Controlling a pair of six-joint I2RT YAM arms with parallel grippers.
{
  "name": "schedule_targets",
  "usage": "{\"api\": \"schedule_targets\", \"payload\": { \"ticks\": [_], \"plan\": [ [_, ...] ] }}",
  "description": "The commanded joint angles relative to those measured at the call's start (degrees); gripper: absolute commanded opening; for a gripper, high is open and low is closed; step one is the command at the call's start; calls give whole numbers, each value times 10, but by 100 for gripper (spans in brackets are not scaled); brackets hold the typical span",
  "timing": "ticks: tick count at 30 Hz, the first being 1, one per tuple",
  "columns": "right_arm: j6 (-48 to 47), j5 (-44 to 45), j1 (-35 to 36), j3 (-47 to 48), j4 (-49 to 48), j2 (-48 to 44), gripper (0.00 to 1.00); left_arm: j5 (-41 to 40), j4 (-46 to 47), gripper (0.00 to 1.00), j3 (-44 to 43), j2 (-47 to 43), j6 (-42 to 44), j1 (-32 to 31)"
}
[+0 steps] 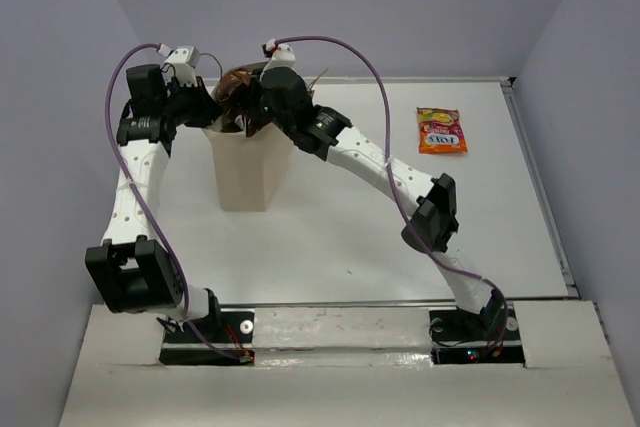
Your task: Place the snacks into the paper bag
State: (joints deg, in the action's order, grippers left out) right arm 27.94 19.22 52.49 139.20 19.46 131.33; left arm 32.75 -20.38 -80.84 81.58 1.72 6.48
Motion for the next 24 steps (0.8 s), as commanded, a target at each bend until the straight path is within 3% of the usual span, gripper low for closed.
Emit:
{"api": "schedule_targets", "payload": {
  "ticks": [1, 6, 10, 13, 14, 17, 21, 24],
  "plan": [
    [4, 24, -41, -57, 202, 60, 2, 70, 59, 0, -52, -39, -48, 2],
    [10, 19, -55, 28, 289, 131, 12, 78, 52, 0, -49, -44, -48, 3],
    [-17, 44, -55, -8, 297, 126, 22, 62, 56, 0, -56, -50, -64, 2],
    [-35, 29, -47, -51, 298, 101, 39, 41, 65, 0, -70, -49, -80, 2],
    [-59, 38, -41, -46, 301, 97, 51, 40, 64, 0, -75, -46, -87, 2],
    [-90, 36, -29, 11, 314, 84, 68, 45, 60, 0, -80, -44, -96, 2],
    [-105, 8, -29, 57, 298, 38, 77, 15, 45, 0, -50, -52, -81, 2],
    [-119, -2, -29, 36, 246, -33, 82, -4, 34, 0, -37, -56, -66, 2]
  ]
}}
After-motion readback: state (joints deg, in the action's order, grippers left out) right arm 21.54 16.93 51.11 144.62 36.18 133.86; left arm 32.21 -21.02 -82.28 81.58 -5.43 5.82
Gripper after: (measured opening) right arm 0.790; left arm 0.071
